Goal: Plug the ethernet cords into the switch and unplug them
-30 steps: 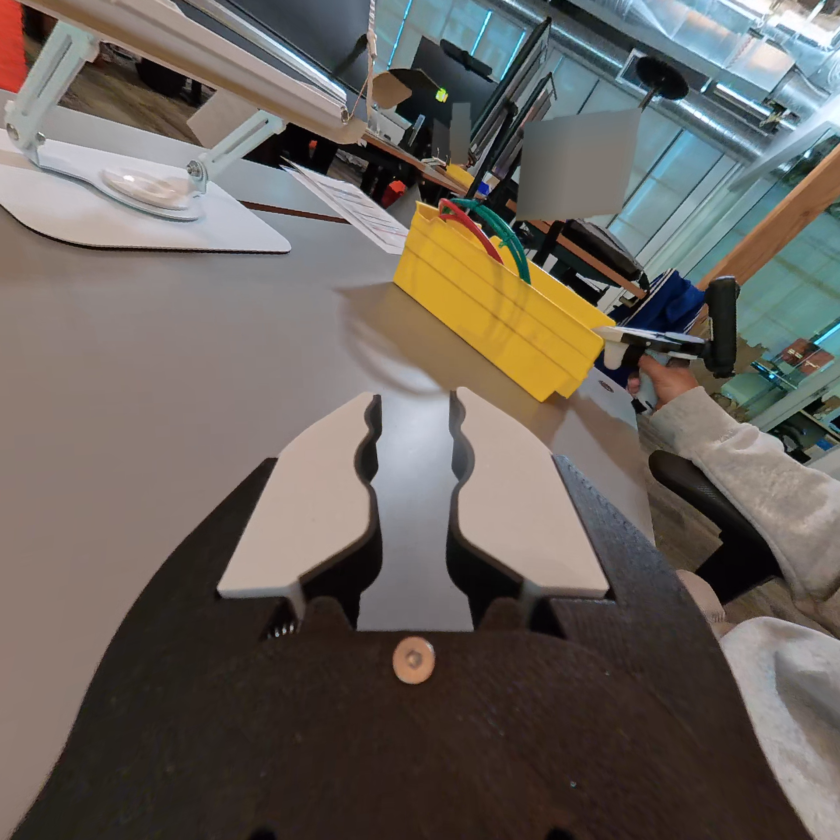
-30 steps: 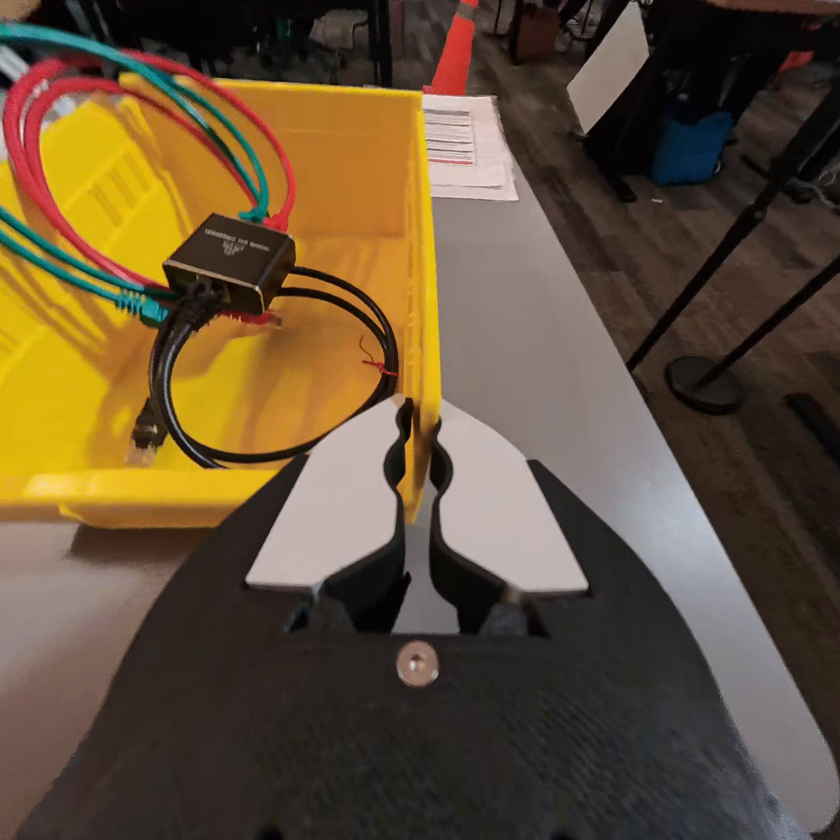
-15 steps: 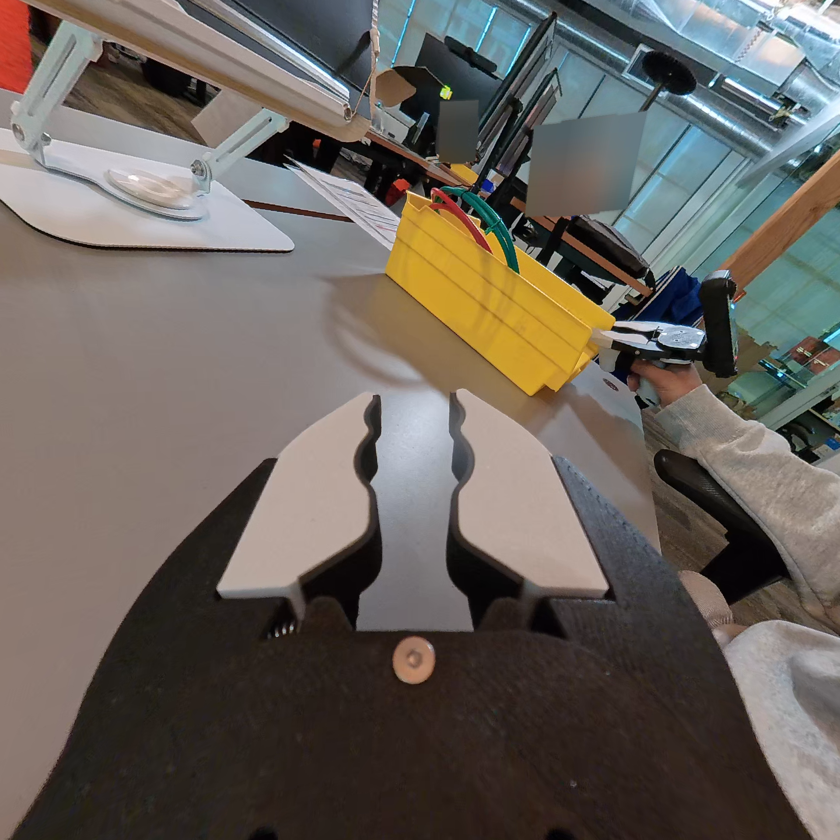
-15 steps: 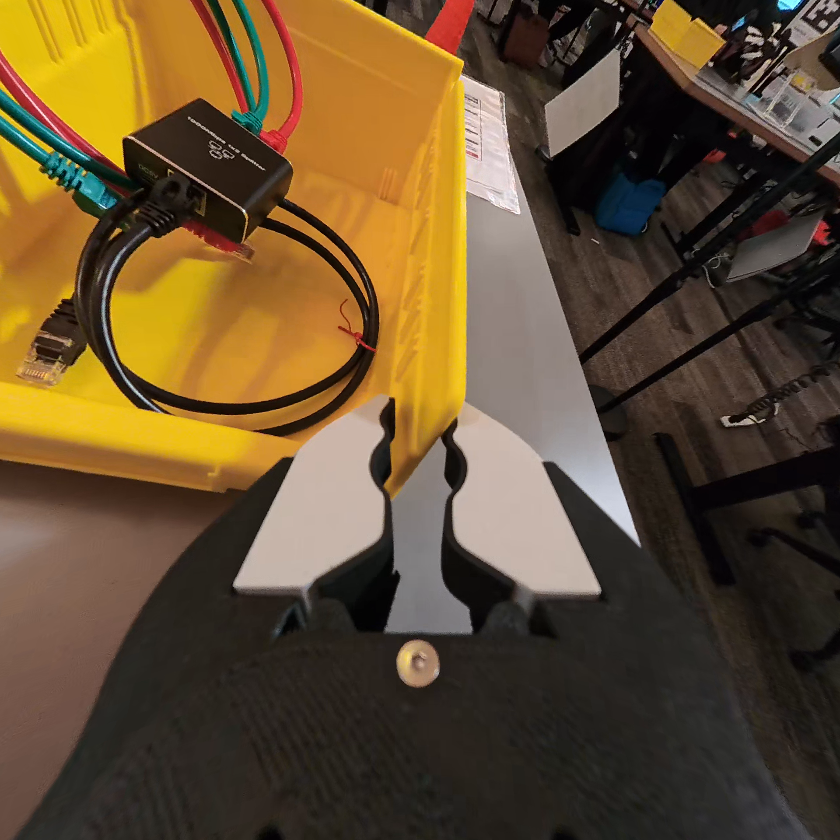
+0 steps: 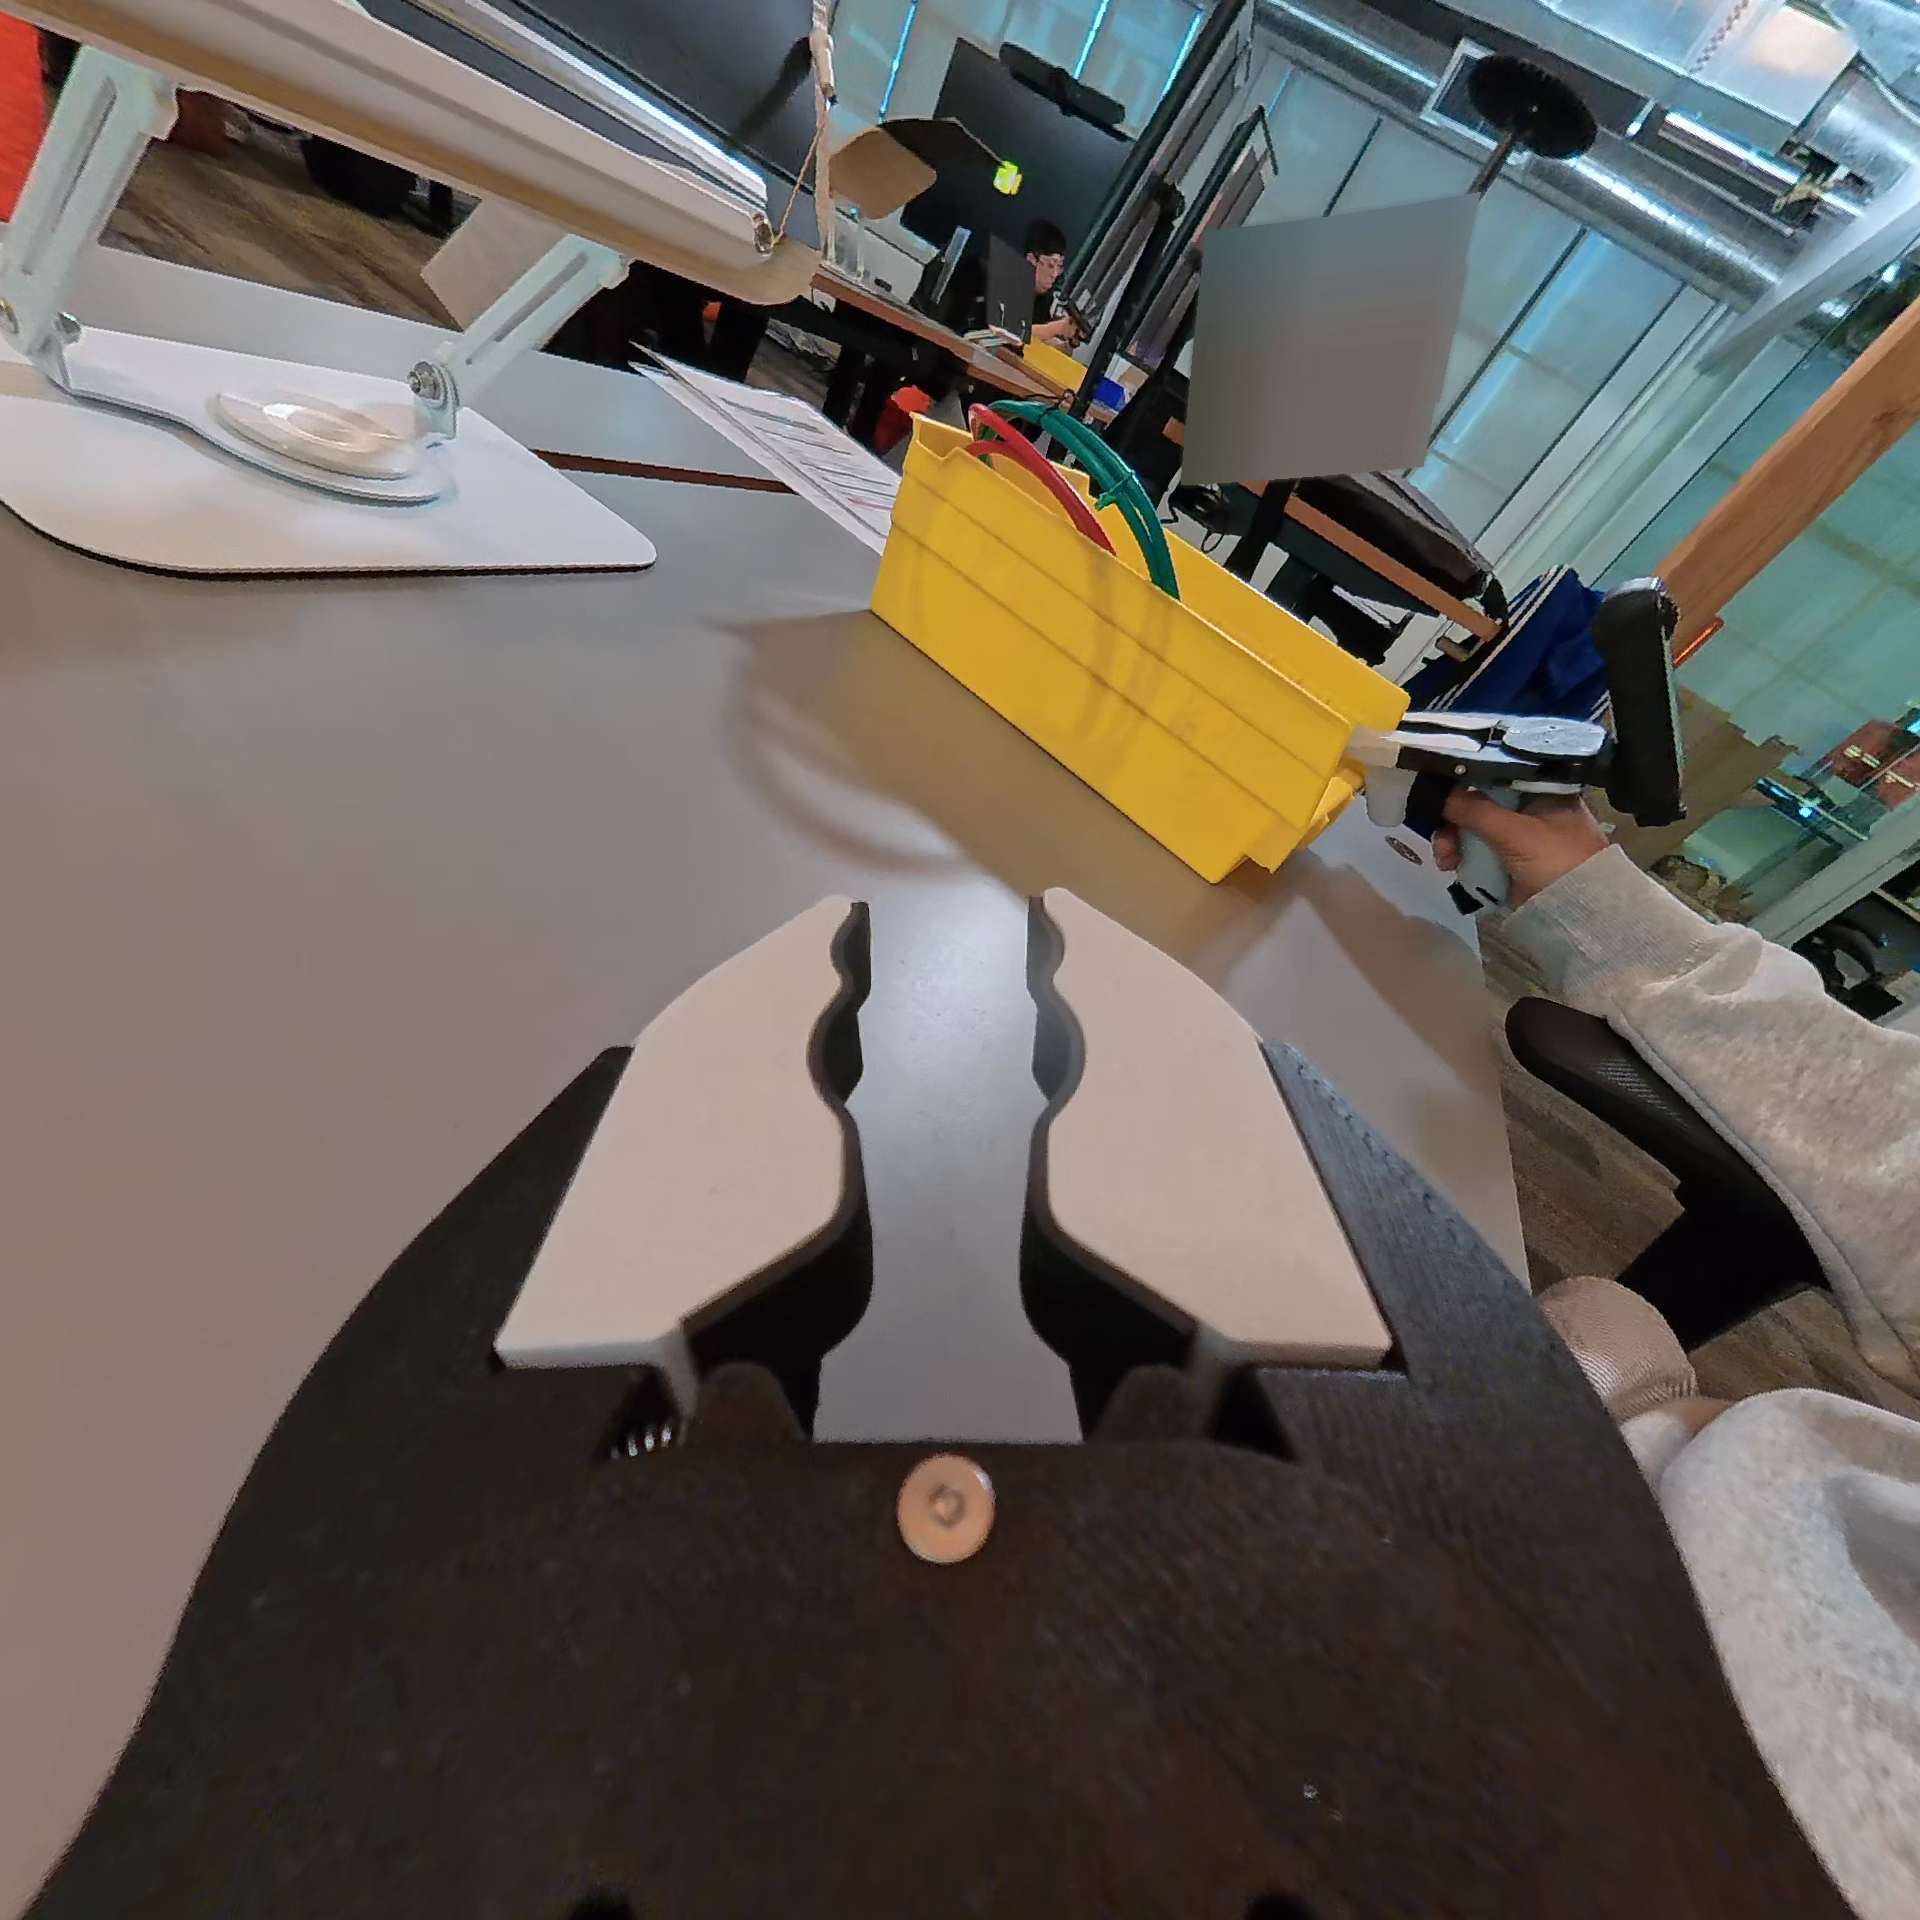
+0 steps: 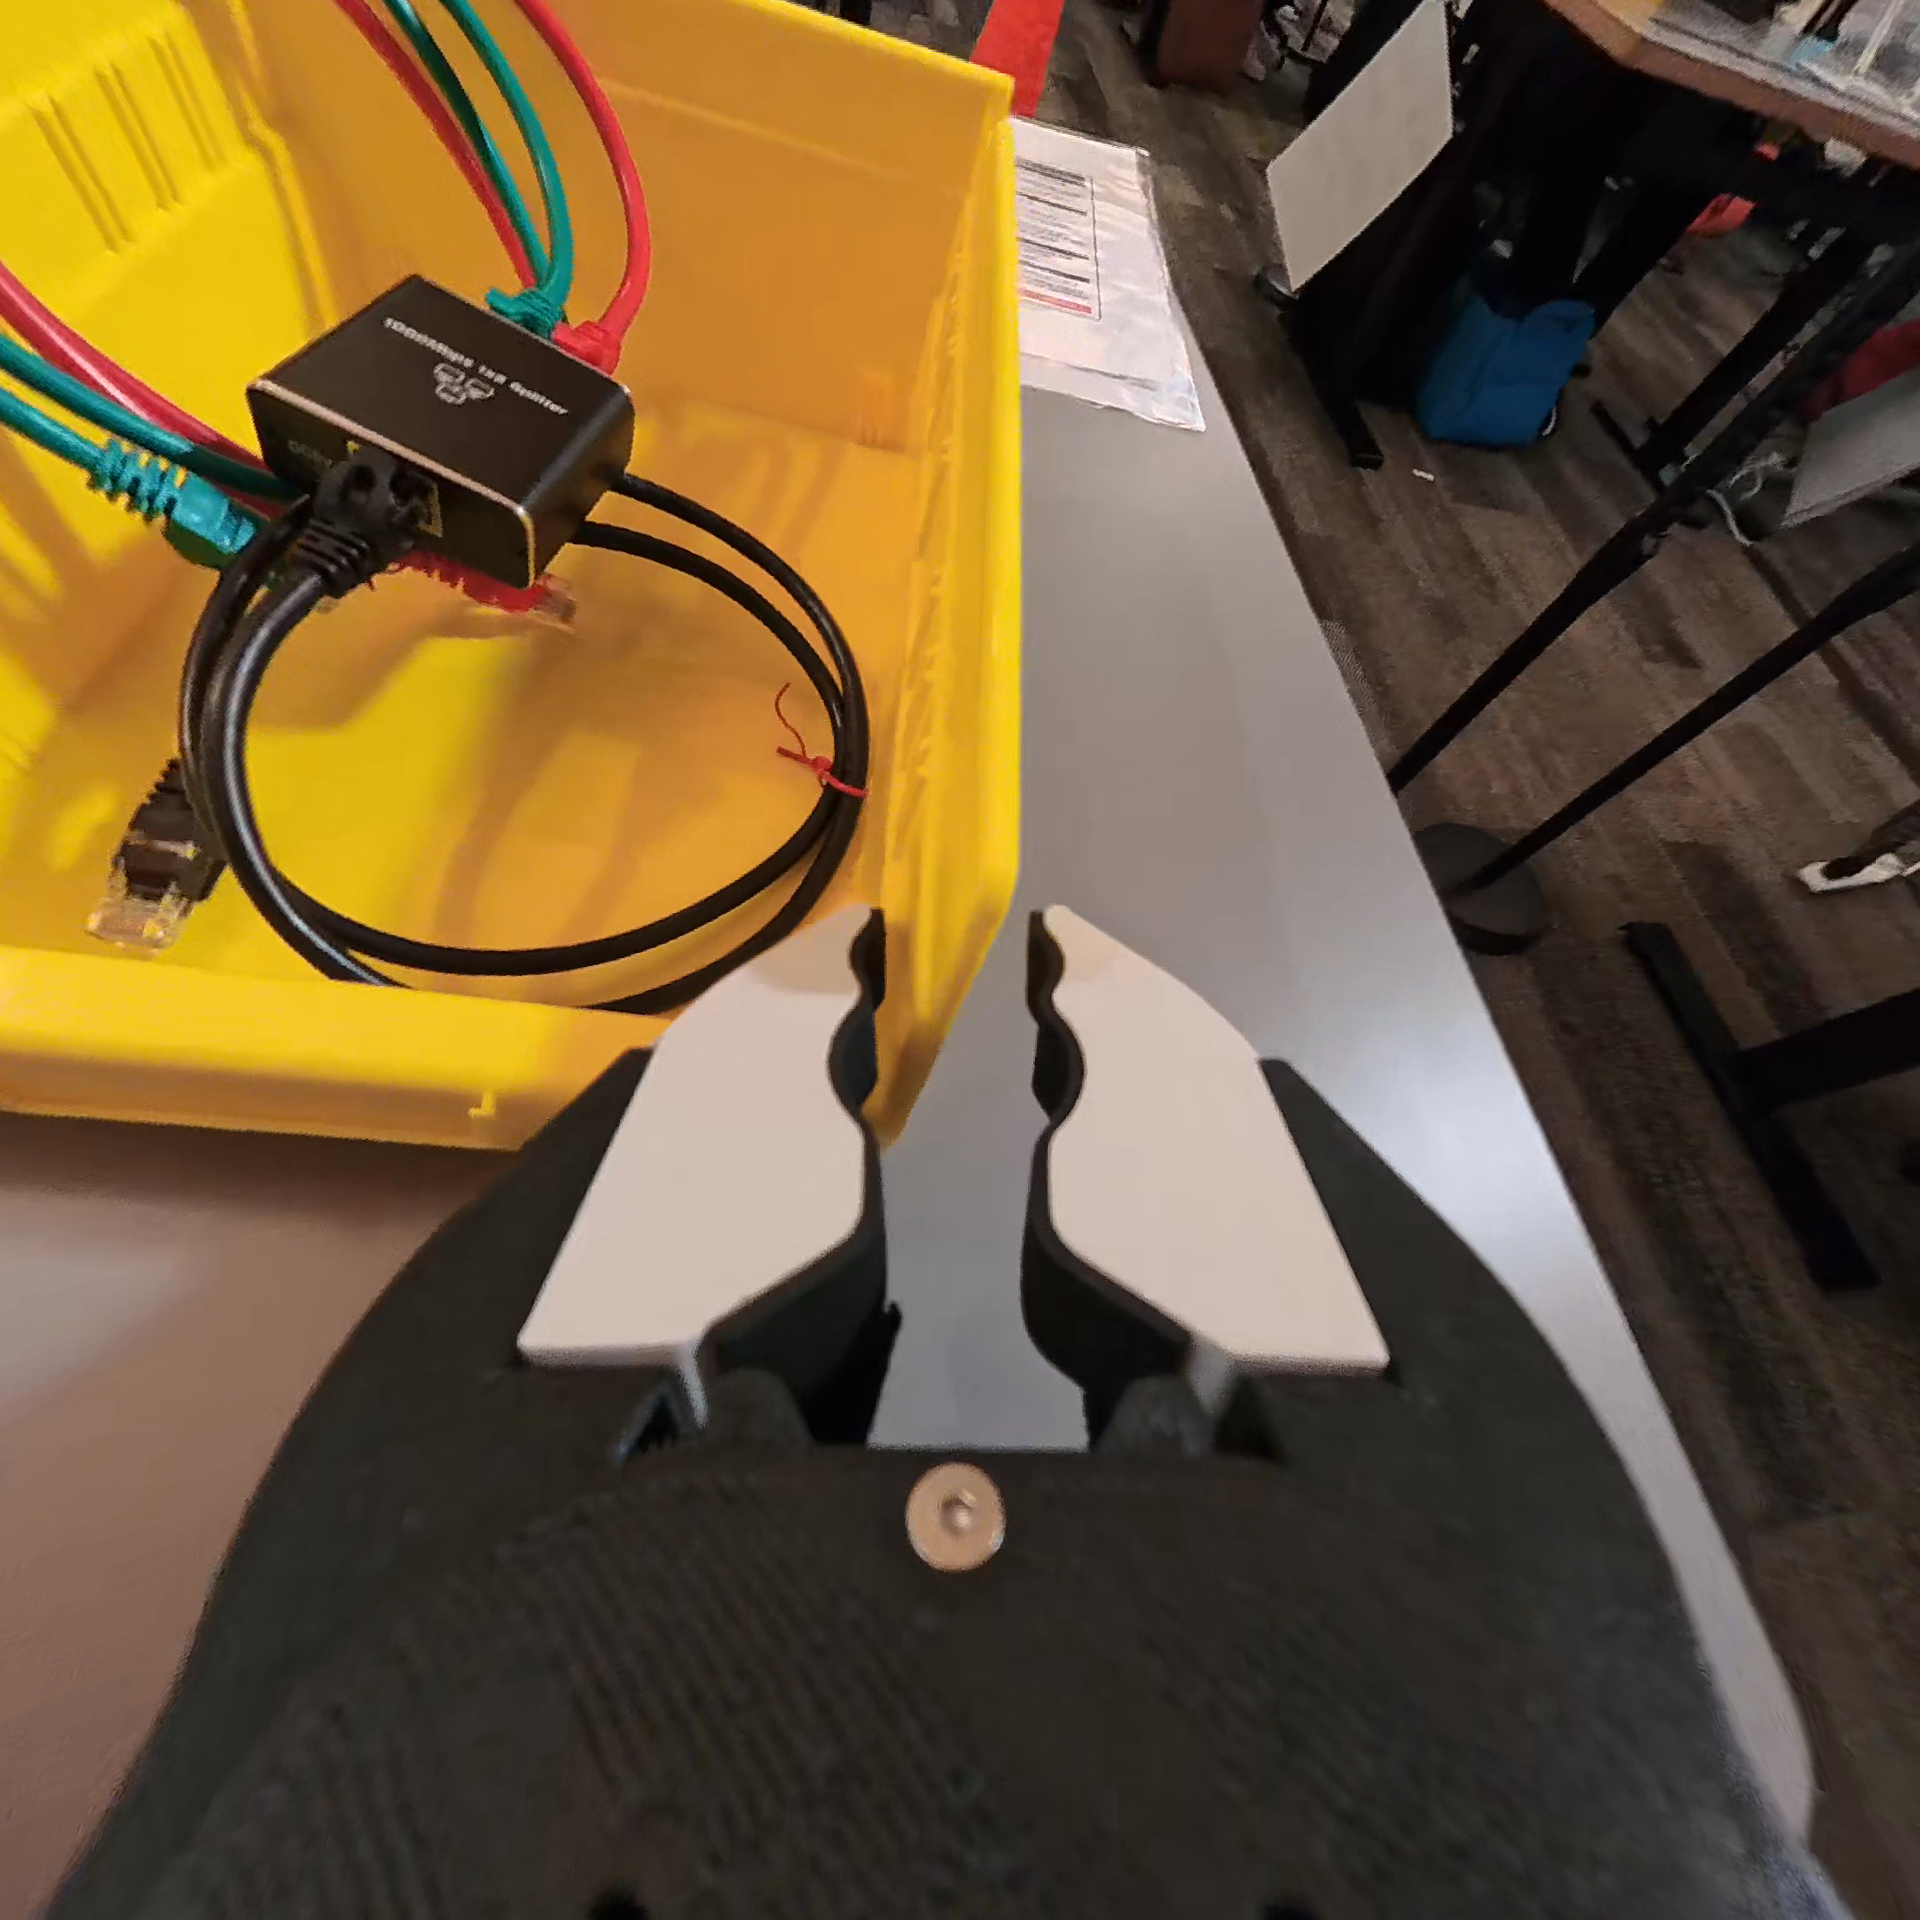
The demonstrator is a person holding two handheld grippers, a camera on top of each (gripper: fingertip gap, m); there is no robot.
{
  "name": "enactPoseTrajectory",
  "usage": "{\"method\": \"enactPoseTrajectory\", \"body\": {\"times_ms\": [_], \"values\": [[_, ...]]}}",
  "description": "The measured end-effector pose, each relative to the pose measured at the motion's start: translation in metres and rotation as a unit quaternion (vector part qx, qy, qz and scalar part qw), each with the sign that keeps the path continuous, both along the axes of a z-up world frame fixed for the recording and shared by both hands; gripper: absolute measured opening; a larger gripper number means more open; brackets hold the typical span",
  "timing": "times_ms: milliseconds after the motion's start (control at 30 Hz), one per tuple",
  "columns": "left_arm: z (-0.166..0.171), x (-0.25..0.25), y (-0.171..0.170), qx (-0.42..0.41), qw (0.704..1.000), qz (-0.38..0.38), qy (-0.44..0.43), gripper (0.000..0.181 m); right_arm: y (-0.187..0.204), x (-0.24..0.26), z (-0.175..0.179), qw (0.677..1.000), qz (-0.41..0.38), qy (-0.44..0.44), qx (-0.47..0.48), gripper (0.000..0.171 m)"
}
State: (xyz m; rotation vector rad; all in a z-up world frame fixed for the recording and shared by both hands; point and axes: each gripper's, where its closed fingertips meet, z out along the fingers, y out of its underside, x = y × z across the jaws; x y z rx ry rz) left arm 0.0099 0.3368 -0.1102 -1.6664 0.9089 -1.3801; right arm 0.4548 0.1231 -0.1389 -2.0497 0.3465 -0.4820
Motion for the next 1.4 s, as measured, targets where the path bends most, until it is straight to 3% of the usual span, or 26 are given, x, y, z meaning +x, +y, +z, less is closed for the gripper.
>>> {"method": "enactPoseTrajectory", "body": {"times_ms": [233,333,433,567,700,967,1400], "values": [[0.000,0.000,0.001,-0.010,1.000,-0.001,-0.004,0.029,0.002,0.006,0.025,0.994,-0.019,0.023,0.100,0.034],[-0.001,0.000,0.000,-0.015,1.000,-0.005,-0.004,0.029,0.006,0.002,0.042,0.989,-0.008,0.014,0.144,0.046],[-0.001,0.001,0.000,-0.021,1.000,-0.008,-0.006,0.030,0.009,0.002,0.037,0.990,-0.008,0.016,0.139,0.072],[-0.001,0.001,0.000,-0.028,1.000,-0.009,-0.009,0.030,0.017,0.005,0.032,0.989,-0.007,0.023,0.149,0.118],[-0.001,0.001,0.000,-0.032,0.999,-0.009,-0.010,0.030,0.020,0.014,0.043,0.984,-0.012,0.005,0.179,0.137],[0.000,-0.001,0.003,-0.045,0.999,-0.003,-0.020,0.029,0.028,0.020,0.071,0.974,-0.012,-0.067,0.215,0.145],[0.003,-0.005,0.004,-0.045,0.998,0.007,-0.033,0.029,0.044,0.040,0.002,0.998,-0.027,0.010,0.056,0.143]]}}
